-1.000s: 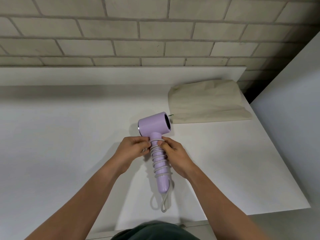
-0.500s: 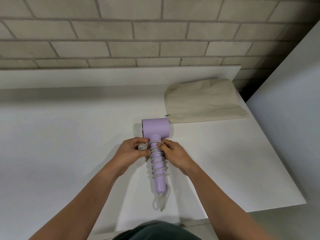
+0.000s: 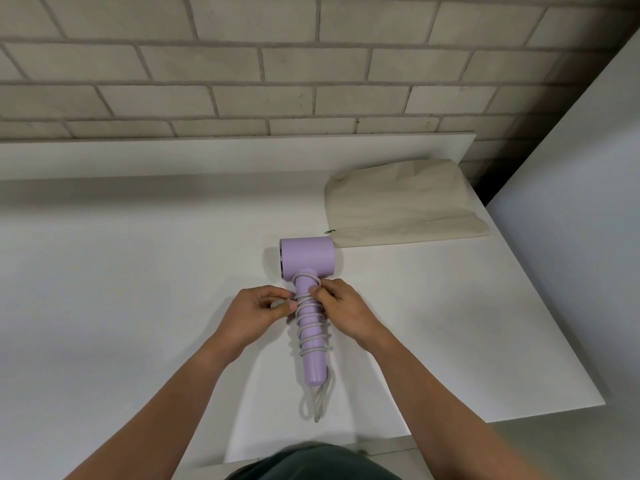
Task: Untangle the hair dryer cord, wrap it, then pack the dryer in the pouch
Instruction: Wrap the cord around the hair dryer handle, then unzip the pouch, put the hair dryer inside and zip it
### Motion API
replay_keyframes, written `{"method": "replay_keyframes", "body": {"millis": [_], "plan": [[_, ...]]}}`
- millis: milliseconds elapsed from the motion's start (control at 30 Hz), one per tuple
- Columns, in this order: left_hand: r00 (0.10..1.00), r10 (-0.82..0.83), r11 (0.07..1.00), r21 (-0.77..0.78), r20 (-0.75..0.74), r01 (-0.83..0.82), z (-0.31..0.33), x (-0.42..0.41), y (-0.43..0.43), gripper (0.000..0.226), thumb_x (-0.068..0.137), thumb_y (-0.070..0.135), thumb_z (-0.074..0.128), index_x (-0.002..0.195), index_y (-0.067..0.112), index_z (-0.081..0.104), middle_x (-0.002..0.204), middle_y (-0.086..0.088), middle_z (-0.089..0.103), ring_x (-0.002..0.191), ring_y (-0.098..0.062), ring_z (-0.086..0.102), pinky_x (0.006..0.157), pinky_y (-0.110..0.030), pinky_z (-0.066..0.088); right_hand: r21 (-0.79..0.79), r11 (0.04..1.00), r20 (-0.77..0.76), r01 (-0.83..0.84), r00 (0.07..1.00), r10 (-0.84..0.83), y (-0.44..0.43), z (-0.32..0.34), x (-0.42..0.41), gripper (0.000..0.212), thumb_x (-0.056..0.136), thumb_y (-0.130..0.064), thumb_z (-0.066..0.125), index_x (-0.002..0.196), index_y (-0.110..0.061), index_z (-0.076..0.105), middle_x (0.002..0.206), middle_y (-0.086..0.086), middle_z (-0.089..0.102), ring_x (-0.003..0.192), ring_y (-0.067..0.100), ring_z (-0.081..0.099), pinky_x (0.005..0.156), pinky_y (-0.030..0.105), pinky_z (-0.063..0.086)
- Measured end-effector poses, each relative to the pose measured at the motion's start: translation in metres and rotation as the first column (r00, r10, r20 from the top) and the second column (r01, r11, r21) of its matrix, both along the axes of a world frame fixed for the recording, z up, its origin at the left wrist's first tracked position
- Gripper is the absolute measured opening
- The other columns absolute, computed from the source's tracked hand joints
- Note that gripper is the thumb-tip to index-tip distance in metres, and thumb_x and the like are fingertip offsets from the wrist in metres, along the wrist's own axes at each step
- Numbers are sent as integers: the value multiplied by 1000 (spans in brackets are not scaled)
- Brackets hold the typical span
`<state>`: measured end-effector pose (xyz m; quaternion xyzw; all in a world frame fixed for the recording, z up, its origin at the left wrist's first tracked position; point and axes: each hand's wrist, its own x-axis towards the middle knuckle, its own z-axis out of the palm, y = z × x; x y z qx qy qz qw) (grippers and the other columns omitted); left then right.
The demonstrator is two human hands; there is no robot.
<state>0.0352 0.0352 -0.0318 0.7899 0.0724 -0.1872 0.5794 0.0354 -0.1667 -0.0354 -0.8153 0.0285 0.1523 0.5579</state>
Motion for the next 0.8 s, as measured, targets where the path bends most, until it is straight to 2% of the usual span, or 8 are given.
{"method": "replay_keyframes", "body": {"millis": [133,267,333,400,467,633,733,800], "plan": [[993,-18,996,88,118,8,-6,-4,4,12,83,30,85,94,28,82,89,12,79,82,-5,73,75,-10,51,-18,998,16,63,998,-63,5,-1,-4,31,103,-33,54,93,-6,65,96,13,65,79,19,58,77,38,51],[991,8,998,59,132,-16,-8,-7,2,13,84,26,85,95,21,80,84,3,79,77,-14,74,77,-17,56,105,966,-44,235,972,-231,5,-9,-13,12,97,-39,64,105,-34,70,101,-8,74,93,12,69,91,40,59],[989,28,996,80,148,-40,-8,-7,4,10,86,30,82,93,23,79,86,8,78,78,-9,73,76,-13,54,146,949,-60,279,960,-273,-3,-9,-16,11,97,-39,65,107,-44,66,104,-10,74,97,10,71,93,41,60],[975,61,985,142,216,-93,-1,-6,6,6,89,34,78,90,27,78,89,19,76,83,0,70,76,-10,51,151,927,-35,344,939,-343,-20,-7,-15,15,94,-43,66,110,-43,67,106,-10,75,99,9,71,96,42,59],[944,101,968,187,314,-165,13,-1,4,4,92,35,75,89,32,76,89,23,72,84,0,68,75,-15,51,140,893,4,427,902,-432,-45,-2,-10,24,89,-44,64,110,-35,72,106,-10,76,98,12,71,96,44,59],[829,3,972,193,559,-134,53,46,-33,8,93,23,73,94,31,75,90,13,70,79,-7,64,73,-17,50,-98,832,242,546,824,-513,-111,18,32,22,101,-24,63,119,-19,73,105,-7,74,91,8,67,85,27,52],[784,-207,941,339,585,-5,61,87,-74,13,90,28,72,103,27,76,94,12,68,82,-6,63,81,-25,53,-351,764,437,541,816,-377,-149,18,65,25,102,-14,57,122,-9,72,122,9,70,109,28,65,96,36,51],[775,-364,866,493,516,78,59,112,-100,19,94,29,67,111,27,74,103,9,69,96,-16,63,86,-34,54,-512,701,454,497,849,-270,-174,13,83,31,102,-3,52,127,-5,69,133,15,64,120,40,57,106,43,47]]}}
